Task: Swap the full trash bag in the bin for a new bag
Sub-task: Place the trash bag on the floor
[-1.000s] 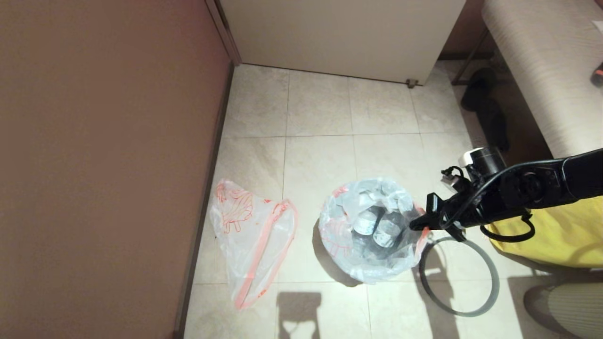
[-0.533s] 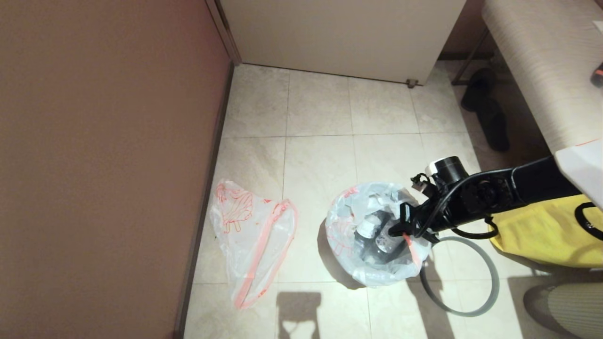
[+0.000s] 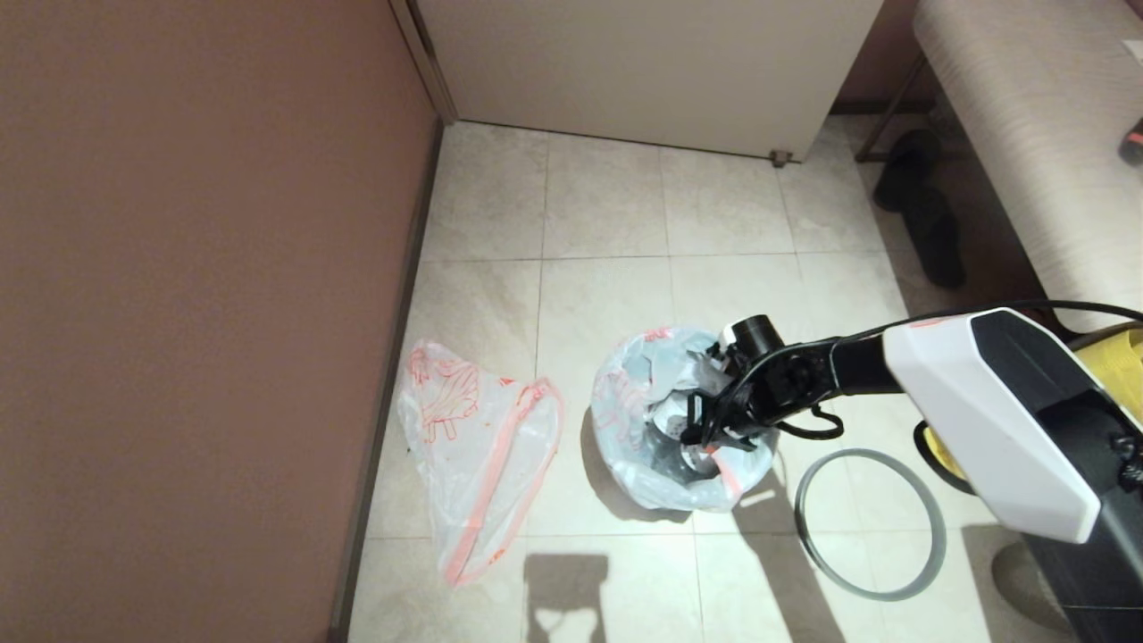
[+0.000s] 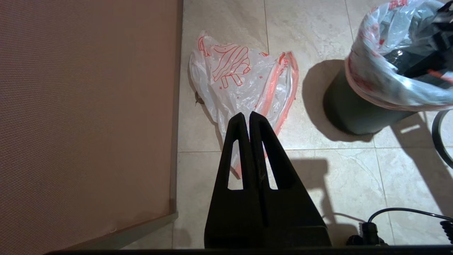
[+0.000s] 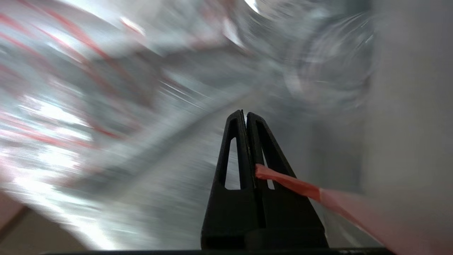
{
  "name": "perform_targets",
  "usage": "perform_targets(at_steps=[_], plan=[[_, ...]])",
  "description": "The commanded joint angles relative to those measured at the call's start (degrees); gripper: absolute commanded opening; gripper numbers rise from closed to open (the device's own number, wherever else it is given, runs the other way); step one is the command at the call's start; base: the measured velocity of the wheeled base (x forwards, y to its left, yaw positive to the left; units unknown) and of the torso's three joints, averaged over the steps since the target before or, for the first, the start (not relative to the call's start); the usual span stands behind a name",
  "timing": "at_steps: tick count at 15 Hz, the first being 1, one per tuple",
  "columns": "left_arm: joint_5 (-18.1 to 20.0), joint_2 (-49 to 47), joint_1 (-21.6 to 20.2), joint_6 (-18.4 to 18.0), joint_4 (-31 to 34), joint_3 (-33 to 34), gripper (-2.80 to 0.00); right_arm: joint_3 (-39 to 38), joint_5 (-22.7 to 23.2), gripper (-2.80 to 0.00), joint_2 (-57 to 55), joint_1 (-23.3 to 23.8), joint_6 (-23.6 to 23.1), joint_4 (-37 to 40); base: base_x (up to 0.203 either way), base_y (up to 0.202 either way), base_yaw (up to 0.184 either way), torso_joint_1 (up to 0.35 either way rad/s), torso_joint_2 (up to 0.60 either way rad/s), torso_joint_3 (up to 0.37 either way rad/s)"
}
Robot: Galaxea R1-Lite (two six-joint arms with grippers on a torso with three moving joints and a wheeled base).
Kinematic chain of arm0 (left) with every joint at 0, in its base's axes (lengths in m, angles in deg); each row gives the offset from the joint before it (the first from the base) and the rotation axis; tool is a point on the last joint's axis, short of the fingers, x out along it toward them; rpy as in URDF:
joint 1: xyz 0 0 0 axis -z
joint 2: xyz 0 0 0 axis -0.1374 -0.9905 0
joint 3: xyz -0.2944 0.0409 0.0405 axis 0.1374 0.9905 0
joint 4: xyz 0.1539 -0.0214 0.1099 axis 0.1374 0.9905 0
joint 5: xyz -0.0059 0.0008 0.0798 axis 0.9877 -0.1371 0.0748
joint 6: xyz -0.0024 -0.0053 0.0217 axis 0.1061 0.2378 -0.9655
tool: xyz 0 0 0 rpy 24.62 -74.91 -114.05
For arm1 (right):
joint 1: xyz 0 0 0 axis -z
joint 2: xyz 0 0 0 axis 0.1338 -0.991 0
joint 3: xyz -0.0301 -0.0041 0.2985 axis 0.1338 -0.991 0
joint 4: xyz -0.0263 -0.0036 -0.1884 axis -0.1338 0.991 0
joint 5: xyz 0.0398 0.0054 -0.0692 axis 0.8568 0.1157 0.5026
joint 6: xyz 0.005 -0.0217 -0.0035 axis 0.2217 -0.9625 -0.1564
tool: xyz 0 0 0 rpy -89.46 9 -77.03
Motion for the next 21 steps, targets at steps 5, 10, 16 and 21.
perform_targets(at_steps=[5, 10, 16, 21], plan=[[0.0, 0.0, 0.0, 0.0, 0.0, 0.0, -2.80, 2.8, -9.2, -2.80, -8.4, -1.3, -5.0, -0.8, 0.000, 0.000, 0.000, 0.000, 0.00, 0.000], [0.0, 0.0, 0.0, 0.0, 0.0, 0.0, -2.80, -0.6, -8.0, -2.80, 3.6, -1.2, -1.6, 4.2, 0.000, 0.000, 0.000, 0.000, 0.00, 0.000], [0.0, 0.0, 0.0, 0.0, 0.0, 0.0, -2.80, -14.1, 0.9, -2.80, 22.0, -1.0, 0.6, 5.8, 0.000, 0.000, 0.000, 0.000, 0.00, 0.000], [0.0, 0.0, 0.0, 0.0, 0.0, 0.0, -2.80, -15.9, 6.1, -2.80, 30.2, 1.9, 2.8, 7.1, 0.000, 0.000, 0.000, 0.000, 0.00, 0.000]])
